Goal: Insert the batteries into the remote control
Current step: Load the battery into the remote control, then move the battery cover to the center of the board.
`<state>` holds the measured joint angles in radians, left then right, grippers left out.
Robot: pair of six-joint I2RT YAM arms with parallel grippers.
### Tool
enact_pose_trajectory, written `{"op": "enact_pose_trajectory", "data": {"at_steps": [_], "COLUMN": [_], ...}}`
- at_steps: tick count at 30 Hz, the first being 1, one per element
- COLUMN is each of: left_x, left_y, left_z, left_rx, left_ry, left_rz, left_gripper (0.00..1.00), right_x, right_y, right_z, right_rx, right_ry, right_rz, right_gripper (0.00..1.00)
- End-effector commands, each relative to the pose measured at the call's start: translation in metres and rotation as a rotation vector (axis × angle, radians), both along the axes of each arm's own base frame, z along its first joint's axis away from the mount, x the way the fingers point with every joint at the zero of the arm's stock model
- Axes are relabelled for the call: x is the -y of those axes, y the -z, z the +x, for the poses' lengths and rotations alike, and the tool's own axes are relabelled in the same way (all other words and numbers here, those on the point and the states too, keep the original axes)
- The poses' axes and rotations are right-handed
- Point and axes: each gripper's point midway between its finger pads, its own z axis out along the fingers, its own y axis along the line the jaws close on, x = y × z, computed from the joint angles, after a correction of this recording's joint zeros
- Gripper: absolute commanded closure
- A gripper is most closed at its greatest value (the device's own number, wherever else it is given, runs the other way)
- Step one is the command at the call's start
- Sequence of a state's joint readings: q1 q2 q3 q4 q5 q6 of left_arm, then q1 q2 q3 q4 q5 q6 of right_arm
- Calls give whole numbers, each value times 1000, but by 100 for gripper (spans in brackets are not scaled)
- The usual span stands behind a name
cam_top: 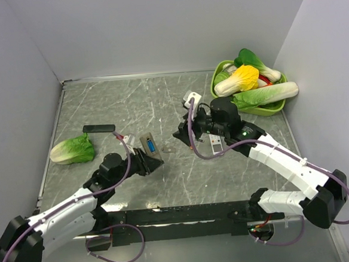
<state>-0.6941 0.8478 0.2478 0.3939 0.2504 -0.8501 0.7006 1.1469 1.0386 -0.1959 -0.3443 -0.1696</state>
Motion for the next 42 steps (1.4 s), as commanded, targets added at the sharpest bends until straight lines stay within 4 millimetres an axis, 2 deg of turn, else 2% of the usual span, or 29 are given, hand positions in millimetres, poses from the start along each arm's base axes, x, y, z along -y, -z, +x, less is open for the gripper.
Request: {"op": "enact_pose_trajectory", "data": {"at_steps": [1, 2, 3, 4, 5, 6, 7, 8, 9, 11, 12, 13, 14, 15, 16, 18, 19, 22, 28, 42], "left_x": [-29, -39, -45, -50, -54, -62, -66, -69, -72, -74, -75, -75, -74, -73, -72, -72, -71, -72, -71, -66], "left_y": [-4, 4, 0, 5, 12, 9, 15, 18, 16, 22, 23, 23, 22, 21, 20, 19, 17, 14, 10, 9], "left_z": [21, 25, 27, 28, 26, 30, 29, 28, 28, 25, 23, 22, 21, 19, 17, 15, 14, 12, 10, 10], "left_rx": [62, 42, 52, 40, 18, 25, 11, 5, 8, 5, 9, 9, 15, 23, 28, 41, 45, 57, 73, 75], "left_ry": [-166, -219, -250, -274, -287, -337, -354, -368, -385, -386, -384, -380, -374, -363, -354, -343, -337, -336, -326, -301], "left_rz": [47, 78, 72, 78, 92, 78, 82, 81, 64, 59, 49, 45, 39, 32, 26, 15, 8, -6, -25, -29], "left_gripper": [98, 99, 98, 98, 98, 98, 98, 98, 98, 97, 97, 97, 97, 97, 97, 97, 96, 96, 96, 95], "right_x": [11, 10, 8, 7, 4, 2, -3, -7, -11, -25, -28, -36, -42, -46, -51, -60, -67, -76, -76, -86], "right_y": [57, 62, 72, 94, 96, 103, 116, 122, 139, 144, 159, 156, 160, 173, 171, 183, 179, 188, 208, 230], "right_z": [11, 13, 12, 12, 15, 17, 20, 21, 24, 25, 27, 33, 30, 32, 38, 38, 41, 44, 52, 51], "right_rx": [-177, -193, -224, -289, -307, -334, -377, -397, -423, -424, -449, -443, -452, -476, -464, -477, -475, -493, -531, -541], "right_ry": [75, 73, 62, 54, 50, 51, 50, 52, 60, 48, 49, 56, 51, 55, 76, 84, 92, 132, 251, 312], "right_rz": [-106, -127, -153, -207, -219, -239, -271, -283, -321, -348, -381, -382, -398, -424, -426, -455, -444, -457, -481, -499], "right_gripper": [12, 14, 15, 17, 21, 23, 24, 25, 26, 26, 26, 26, 27, 28, 31, 34, 38, 44, 55, 57]}}
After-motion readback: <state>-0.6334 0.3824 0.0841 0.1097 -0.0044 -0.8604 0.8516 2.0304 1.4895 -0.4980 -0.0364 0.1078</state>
